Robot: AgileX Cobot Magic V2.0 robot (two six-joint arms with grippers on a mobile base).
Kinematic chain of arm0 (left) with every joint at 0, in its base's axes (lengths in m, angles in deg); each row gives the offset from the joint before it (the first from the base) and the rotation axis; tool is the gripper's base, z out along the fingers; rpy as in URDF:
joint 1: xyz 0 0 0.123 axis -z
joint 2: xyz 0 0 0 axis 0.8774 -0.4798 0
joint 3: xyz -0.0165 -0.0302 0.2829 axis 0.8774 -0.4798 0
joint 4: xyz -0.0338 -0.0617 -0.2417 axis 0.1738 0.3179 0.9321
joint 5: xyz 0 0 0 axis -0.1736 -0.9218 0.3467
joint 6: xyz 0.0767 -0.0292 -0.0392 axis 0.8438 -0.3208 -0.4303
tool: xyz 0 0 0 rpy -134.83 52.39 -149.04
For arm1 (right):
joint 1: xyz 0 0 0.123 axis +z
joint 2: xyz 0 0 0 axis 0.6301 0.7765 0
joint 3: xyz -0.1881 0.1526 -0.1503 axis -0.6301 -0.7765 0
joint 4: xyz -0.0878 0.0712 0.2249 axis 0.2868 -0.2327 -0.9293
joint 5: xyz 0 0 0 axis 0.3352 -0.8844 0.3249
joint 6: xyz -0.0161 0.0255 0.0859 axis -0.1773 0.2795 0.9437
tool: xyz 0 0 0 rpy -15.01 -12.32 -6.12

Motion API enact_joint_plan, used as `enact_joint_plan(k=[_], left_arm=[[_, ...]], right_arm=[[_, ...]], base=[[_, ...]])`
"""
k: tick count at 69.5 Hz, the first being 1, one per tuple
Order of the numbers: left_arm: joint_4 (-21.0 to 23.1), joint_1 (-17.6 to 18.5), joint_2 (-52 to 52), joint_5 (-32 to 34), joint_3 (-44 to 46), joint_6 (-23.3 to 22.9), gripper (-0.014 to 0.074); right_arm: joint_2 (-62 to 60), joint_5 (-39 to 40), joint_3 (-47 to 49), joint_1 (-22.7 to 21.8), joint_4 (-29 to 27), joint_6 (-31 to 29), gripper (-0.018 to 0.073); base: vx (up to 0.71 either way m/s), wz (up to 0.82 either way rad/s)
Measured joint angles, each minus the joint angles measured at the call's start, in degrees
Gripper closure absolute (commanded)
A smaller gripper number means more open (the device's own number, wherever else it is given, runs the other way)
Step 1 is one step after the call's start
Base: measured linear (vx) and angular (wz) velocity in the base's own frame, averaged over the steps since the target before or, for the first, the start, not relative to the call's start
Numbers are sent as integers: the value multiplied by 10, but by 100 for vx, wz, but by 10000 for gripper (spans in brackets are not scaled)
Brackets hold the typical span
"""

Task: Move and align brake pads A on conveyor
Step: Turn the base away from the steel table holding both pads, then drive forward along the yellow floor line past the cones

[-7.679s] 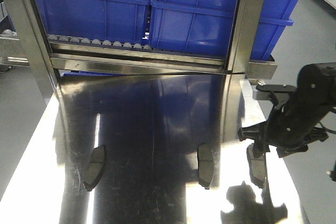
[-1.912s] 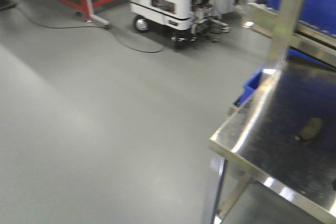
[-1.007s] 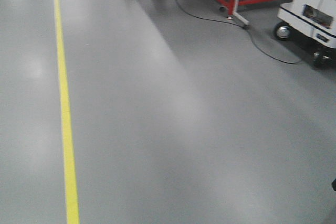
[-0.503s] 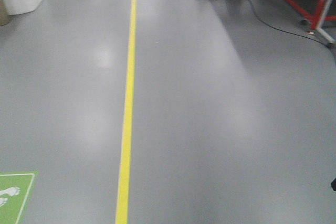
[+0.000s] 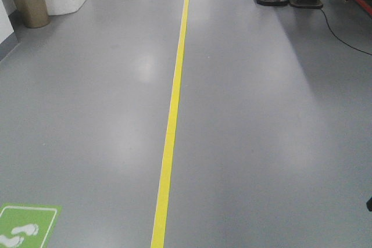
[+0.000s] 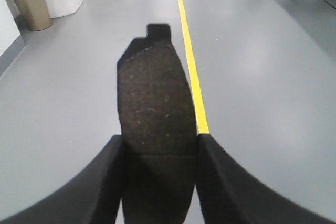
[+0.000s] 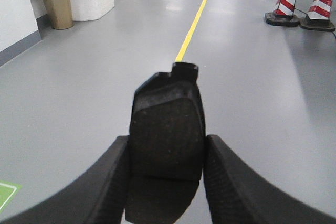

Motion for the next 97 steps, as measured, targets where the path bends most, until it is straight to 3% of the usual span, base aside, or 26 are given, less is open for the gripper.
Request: enact_joint_plan(k=[97], left_arm=[[0, 0, 0, 0, 0, 0, 603]], right_arm=[[0, 0, 0, 0, 0, 0, 566]], base=[[60, -5]])
